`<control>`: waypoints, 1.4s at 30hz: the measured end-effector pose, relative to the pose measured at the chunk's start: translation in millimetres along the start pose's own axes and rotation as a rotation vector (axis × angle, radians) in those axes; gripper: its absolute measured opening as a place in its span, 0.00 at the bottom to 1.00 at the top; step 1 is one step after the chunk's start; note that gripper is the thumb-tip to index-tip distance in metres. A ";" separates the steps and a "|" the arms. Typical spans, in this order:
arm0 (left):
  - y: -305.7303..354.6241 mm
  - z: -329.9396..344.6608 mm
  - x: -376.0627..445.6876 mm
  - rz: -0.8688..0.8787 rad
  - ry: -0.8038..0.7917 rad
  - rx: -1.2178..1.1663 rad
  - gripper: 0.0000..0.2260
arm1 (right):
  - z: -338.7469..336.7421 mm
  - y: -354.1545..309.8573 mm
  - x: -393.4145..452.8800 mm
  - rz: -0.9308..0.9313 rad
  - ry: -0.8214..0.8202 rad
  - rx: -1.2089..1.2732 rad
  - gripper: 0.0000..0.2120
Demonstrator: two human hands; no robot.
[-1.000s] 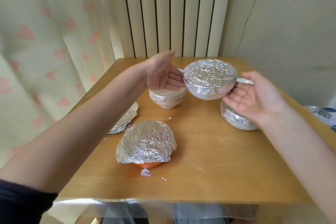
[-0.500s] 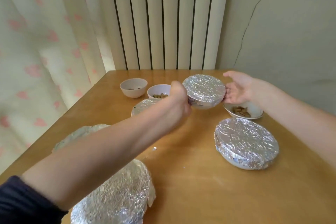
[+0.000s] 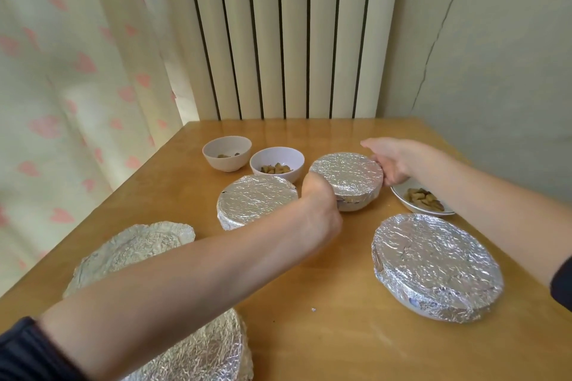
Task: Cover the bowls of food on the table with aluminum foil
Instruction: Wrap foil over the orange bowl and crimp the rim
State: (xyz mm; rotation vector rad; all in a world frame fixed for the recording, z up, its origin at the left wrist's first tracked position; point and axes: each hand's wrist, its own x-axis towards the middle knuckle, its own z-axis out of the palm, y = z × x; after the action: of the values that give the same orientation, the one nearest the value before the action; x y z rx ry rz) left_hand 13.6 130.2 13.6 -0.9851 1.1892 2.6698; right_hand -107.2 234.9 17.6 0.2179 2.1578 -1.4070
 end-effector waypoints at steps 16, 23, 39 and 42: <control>67.9 -105.5 -114.4 0.133 -0.382 0.484 0.16 | 37.2 1.2 -81.3 -0.878 0.790 -0.246 0.17; 64.7 -261.3 -141.6 1.071 -0.041 1.339 0.21 | 164.0 84.3 -193.2 -0.985 0.081 -0.160 0.17; -1.6 -274.2 -115.4 0.921 -0.171 1.427 0.59 | 234.2 138.1 -187.8 -0.614 0.003 -0.125 0.20; -3.0 -274.5 -114.0 0.907 -0.169 1.385 0.60 | 234.1 138.0 -185.8 -0.598 0.011 -0.113 0.18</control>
State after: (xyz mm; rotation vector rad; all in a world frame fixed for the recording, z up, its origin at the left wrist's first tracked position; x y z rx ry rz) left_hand 250.6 -33.4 -59.8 0.0769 3.0936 1.2828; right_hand 189.1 117.6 -65.0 -0.5041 2.4133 -1.5737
